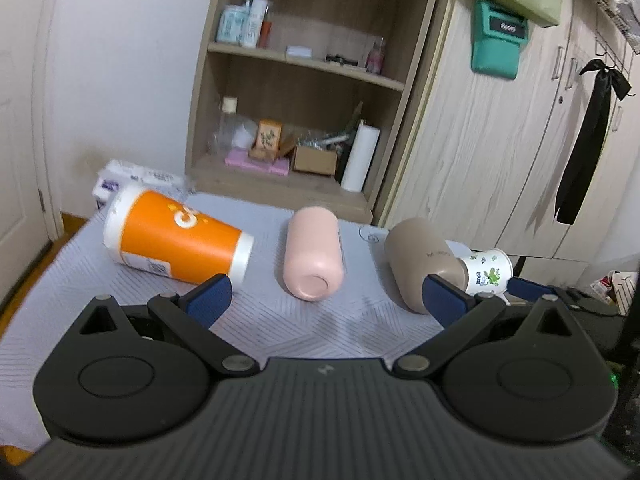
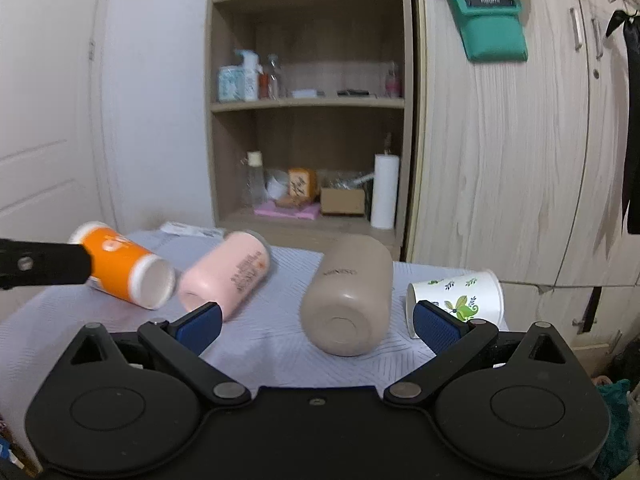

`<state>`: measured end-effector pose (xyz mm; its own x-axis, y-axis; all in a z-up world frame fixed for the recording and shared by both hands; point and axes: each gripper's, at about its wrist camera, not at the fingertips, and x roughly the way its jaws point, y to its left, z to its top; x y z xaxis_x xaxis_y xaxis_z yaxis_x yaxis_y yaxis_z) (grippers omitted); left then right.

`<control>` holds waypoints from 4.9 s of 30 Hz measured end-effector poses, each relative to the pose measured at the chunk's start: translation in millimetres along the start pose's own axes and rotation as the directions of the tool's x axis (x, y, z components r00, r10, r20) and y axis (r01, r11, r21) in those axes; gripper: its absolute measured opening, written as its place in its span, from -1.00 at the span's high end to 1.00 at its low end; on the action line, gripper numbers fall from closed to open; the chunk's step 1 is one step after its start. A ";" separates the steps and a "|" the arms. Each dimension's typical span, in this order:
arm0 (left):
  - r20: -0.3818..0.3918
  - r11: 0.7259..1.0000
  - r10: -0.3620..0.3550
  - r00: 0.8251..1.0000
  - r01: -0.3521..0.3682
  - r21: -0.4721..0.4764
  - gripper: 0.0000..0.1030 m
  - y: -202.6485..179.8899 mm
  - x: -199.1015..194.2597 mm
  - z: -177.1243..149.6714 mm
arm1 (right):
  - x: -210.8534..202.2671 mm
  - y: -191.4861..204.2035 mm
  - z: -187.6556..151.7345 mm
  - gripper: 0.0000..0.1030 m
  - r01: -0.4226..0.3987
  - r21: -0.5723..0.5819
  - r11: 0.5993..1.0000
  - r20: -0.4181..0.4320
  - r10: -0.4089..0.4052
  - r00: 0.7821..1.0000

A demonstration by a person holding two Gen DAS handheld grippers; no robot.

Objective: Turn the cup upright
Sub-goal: 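Move the right tool to the beige tumbler and close around its body, then lift the tumbler with the right tool while the left tool pushes its base to tip it, then lower the tumbler open end up onto the table while the left tool steadies it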

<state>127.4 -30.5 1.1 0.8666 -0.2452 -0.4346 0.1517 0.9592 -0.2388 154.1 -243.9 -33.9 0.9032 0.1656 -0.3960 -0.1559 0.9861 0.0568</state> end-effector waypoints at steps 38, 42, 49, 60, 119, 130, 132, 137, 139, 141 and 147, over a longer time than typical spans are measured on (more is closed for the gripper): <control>-0.139 0.976 -0.159 0.977 0.135 -0.169 -0.99 12.8 47.3 -11.4 | 40.9 -3.3 -12.9 -0.59 0.019 0.128 0.992 -0.172 0.003 0.985; -0.158 0.970 -0.186 0.970 0.156 -0.185 -0.99 11.9 43.5 -16.8 | 23.6 3.1 -19.6 -0.59 -0.004 0.118 0.993 -0.184 0.026 0.983; -0.197 0.958 -0.234 0.952 0.191 -0.216 -0.99 8.4 39.7 -25.0 | -3.8 8.2 -28.2 -0.59 -0.029 0.155 0.987 -0.210 0.061 0.976; -0.247 0.914 -0.360 0.900 0.286 -0.288 -0.99 -1.2 48.0 -36.5 | -39.4 10.8 -42.5 -0.59 -0.058 0.164 0.985 -0.243 0.098 0.965; -0.373 0.858 -0.512 0.774 0.442 -0.260 -0.49 -17.6 88.3 -26.7 | 6.8 -44.1 -27.5 -0.61 -0.347 0.414 0.841 -0.319 0.492 0.810; -0.266 0.838 -0.546 0.794 0.513 -0.188 -0.43 -4.4 50.4 -33.4 | -26.7 -16.4 -27.1 -0.59 -0.367 0.209 0.906 -0.275 0.415 0.867; -0.252 0.835 -0.549 0.797 0.514 -0.196 -0.43 -0.5 48.3 -35.4 | -29.4 -11.2 -28.4 -0.59 -0.366 0.193 0.911 -0.264 0.407 0.874; -0.225 0.854 -0.519 0.824 0.509 -0.107 -0.42 -0.7 35.9 -31.5 | -31.2 -3.2 -28.2 -0.59 -0.385 0.160 0.909 -0.232 0.414 0.880; -0.219 0.863 -0.503 0.836 0.501 -0.070 -0.42 -2.6 33.3 -28.8 | -29.3 1.7 -26.6 -0.59 -0.387 0.128 0.913 -0.218 0.407 0.887; -0.210 0.870 -0.488 0.847 0.492 -0.036 -0.42 -4.3 31.7 -26.2 | -27.7 12.9 -25.7 -0.59 -0.364 0.060 0.930 -0.197 0.368 0.909; -0.249 0.861 -0.478 0.842 0.505 0.058 -0.42 -4.7 41.0 -15.3 | -21.2 22.6 -28.4 -0.59 -0.325 -0.050 0.944 -0.135 0.316 0.939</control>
<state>155.0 -47.3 -28.9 0.5390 -0.7000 -0.4685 0.5961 0.7100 -0.3750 120.1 -225.5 -50.3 0.7448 0.4661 -0.4775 -0.4611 0.8768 0.1367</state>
